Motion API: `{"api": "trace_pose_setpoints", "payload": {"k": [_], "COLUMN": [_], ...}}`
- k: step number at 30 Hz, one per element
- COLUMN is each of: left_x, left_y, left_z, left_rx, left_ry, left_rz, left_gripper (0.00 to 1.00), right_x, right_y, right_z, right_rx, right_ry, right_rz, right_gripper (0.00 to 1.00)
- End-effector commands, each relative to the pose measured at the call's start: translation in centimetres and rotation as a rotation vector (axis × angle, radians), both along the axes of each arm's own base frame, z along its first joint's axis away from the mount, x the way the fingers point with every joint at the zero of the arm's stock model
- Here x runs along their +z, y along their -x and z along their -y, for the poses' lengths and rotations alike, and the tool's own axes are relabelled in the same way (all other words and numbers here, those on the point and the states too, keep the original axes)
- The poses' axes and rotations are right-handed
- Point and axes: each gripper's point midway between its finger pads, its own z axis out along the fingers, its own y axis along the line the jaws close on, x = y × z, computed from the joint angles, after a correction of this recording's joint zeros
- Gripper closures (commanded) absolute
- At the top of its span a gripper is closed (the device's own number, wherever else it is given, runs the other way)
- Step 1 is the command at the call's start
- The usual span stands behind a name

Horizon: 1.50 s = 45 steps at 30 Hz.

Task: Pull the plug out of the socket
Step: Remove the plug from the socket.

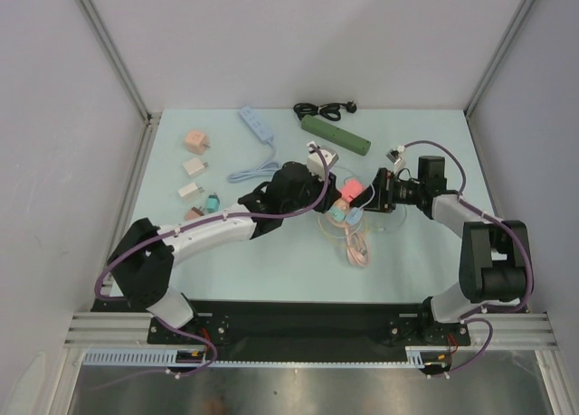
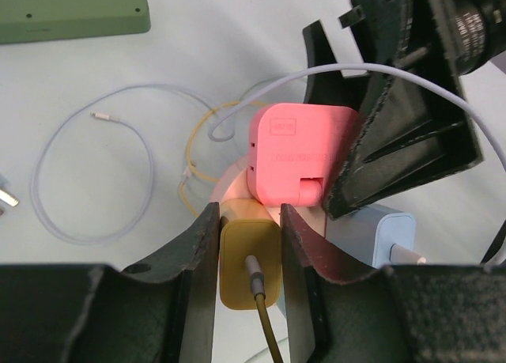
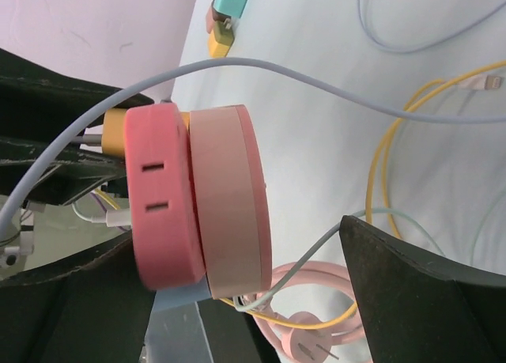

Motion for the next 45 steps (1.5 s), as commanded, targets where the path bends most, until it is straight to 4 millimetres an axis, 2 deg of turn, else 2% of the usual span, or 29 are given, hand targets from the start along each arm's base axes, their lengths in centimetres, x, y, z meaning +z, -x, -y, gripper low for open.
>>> {"api": "trace_pose_setpoints", "payload": {"k": [1,6,9,10,12,13,16,17,19,20,21,23,24,27,31,41,45], "left_x": [8.8,9.2,9.3,9.4,9.2,9.1,8.2,8.1,6.6,6.2,5.3,4.6,4.4,3.4,2.5,0.6,-0.8], "left_y": [0.1,0.2,0.2,0.2,0.3,0.4,0.9,1.0,1.4,1.5,1.7,2.0,2.2,2.6,2.7,2.0,2.3], "left_z": [2.0,3.0,3.5,3.6,4.0,4.1,4.5,4.6,4.7,4.6,4.4,4.0,3.8,3.4,3.2,2.2,2.4], "left_rx": [-0.049,-0.069,-0.08,-0.082,-0.096,-0.102,-0.139,-0.15,-0.177,-0.186,-0.19,-0.195,-0.2,-0.222,-0.233,-0.208,-0.223], "left_ry": [0.255,0.257,0.263,0.263,0.262,0.261,0.236,0.227,0.179,0.159,0.128,0.1,0.092,0.043,-0.006,-0.135,-0.188], "left_rz": [0.135,0.147,0.152,0.154,0.153,0.149,0.129,0.128,0.088,0.08,0.061,0.053,0.052,0.04,0.027,0.028,0.01], "left_gripper": [1.0,1.0,1.0,1.0,1.0,1.0,1.0,1.0,0.91,0.86,0.74,0.63,0.54,0.43,0.37,0.36,0.36], "right_x": [0.8,1.0,1.3,1.4,1.6,1.8,2.0,2.4,2.5,2.6,3.3,3.3,3.8,4.0,3.8,3.8,3.8], "right_y": [0.2,0.3,0.3,0.4,0.4,0.4,0.4,0.4,0.2,0.1,0.2,0.0,0.2,-0.1,0.0,-0.1,0.0], "right_z": [-0.8,-1.2,-1.3,-1.4,-1.3,-1.3,-0.9,-0.9,-0.5,-0.3,-0.2,0.2,0.3,0.7,0.5,0.5,0.5], "right_rx": [0.04,0.048,0.057,0.066,0.073,0.076,0.082,0.085,0.077,0.07,0.066,0.046,0.041,0.019,0.02,0.016,0.017], "right_ry": [-0.05,-0.073,-0.092,-0.097,-0.102,-0.104,-0.077,-0.064,-0.016,0.005,0.02,0.073,0.084,0.133,0.163,0.185,0.187], "right_rz": [-0.001,-0.036,-0.05,-0.053,-0.046,-0.041,-0.012,0.019,0.082,0.106,0.152,0.208,0.238,0.296,0.317,0.329,0.325], "right_gripper": [0.05,0.13,0.34,0.45,0.58,0.69,0.88,0.9,0.97,0.98,1.0,1.0,1.0,1.0,1.0,1.0,1.0]}}
